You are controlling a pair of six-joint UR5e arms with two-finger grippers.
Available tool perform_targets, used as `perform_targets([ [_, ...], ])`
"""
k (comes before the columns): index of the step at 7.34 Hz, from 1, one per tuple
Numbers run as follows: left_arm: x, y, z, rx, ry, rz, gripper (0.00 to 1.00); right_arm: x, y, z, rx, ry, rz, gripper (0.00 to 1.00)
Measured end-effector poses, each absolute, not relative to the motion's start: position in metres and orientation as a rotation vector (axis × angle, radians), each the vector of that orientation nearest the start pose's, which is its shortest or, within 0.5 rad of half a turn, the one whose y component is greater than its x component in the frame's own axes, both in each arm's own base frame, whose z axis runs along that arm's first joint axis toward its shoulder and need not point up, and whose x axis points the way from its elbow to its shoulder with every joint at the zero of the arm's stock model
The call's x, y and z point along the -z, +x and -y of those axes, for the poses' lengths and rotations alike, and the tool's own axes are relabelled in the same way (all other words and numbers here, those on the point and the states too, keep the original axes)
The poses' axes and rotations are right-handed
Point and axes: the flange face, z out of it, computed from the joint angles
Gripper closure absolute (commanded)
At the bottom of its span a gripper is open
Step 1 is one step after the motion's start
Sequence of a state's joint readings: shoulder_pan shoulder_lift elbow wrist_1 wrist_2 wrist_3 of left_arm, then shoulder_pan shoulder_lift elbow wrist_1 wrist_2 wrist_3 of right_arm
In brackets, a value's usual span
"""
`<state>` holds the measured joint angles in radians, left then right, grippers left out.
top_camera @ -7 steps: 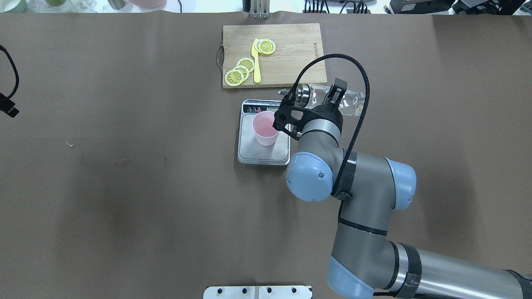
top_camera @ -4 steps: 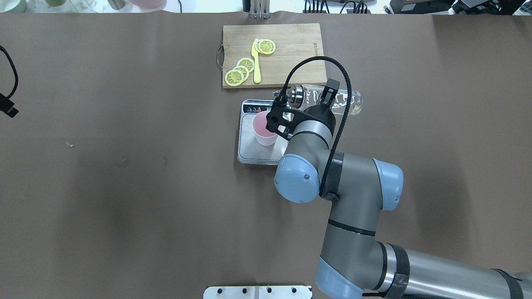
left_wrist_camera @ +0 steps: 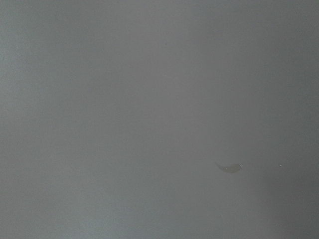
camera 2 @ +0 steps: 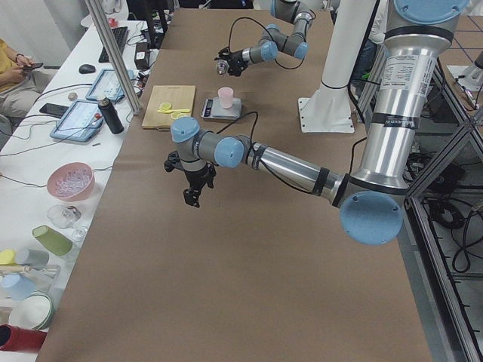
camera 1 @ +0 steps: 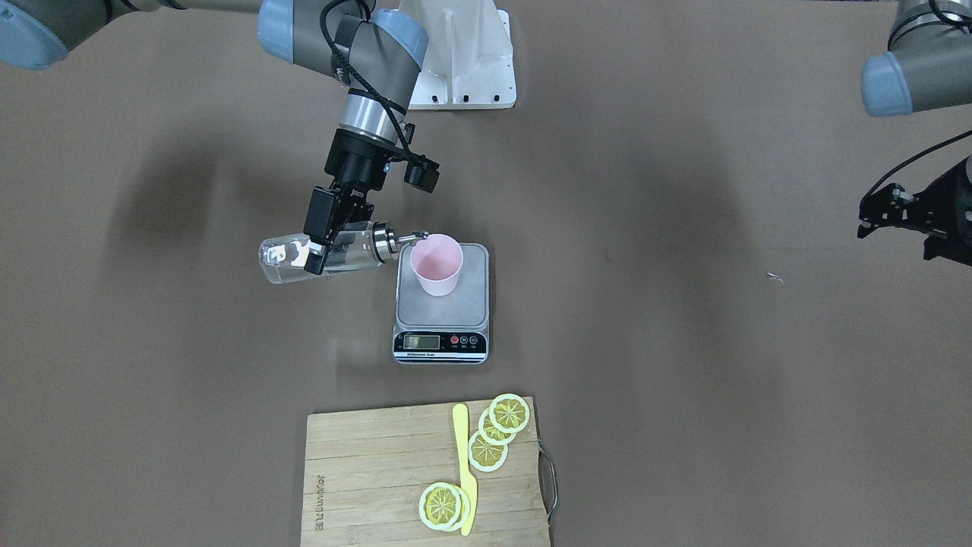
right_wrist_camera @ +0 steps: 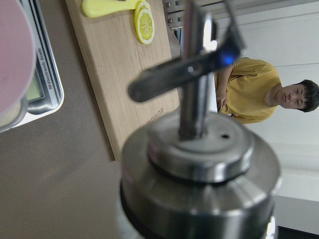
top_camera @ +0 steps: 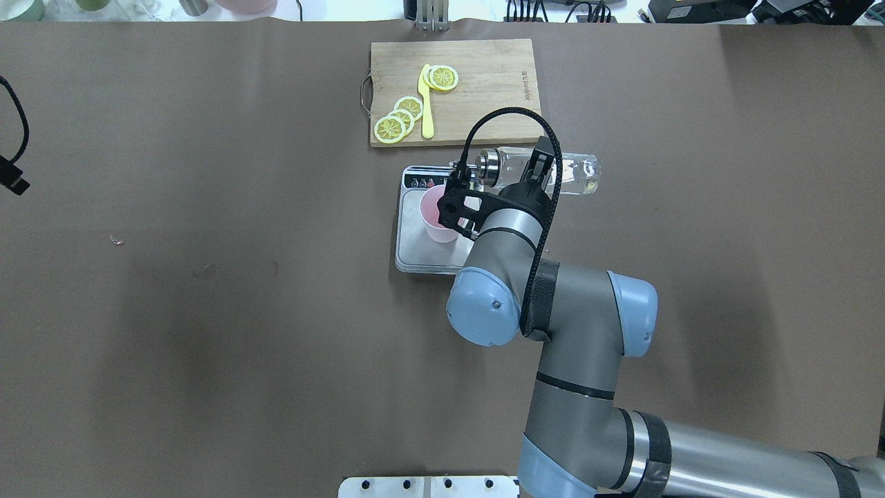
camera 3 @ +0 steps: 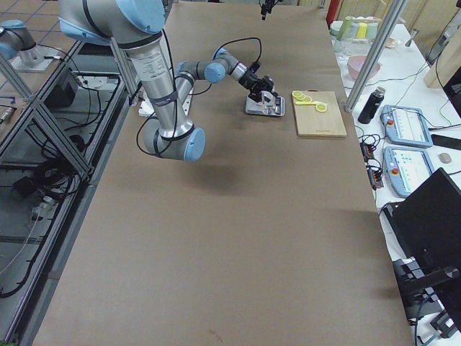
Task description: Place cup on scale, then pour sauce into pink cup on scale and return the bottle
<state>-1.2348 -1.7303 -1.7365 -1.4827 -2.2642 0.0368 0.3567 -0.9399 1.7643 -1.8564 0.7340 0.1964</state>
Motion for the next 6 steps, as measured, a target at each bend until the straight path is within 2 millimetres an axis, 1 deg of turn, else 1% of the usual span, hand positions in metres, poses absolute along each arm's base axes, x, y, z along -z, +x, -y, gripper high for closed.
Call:
perform_targets([
  [6,-0.5079,0.1169,0.5461,-0.438,0.123,-0.722,0.03,-0.2300,-0.5292,0.4075,0.759,0.924,-0.409,0.77],
])
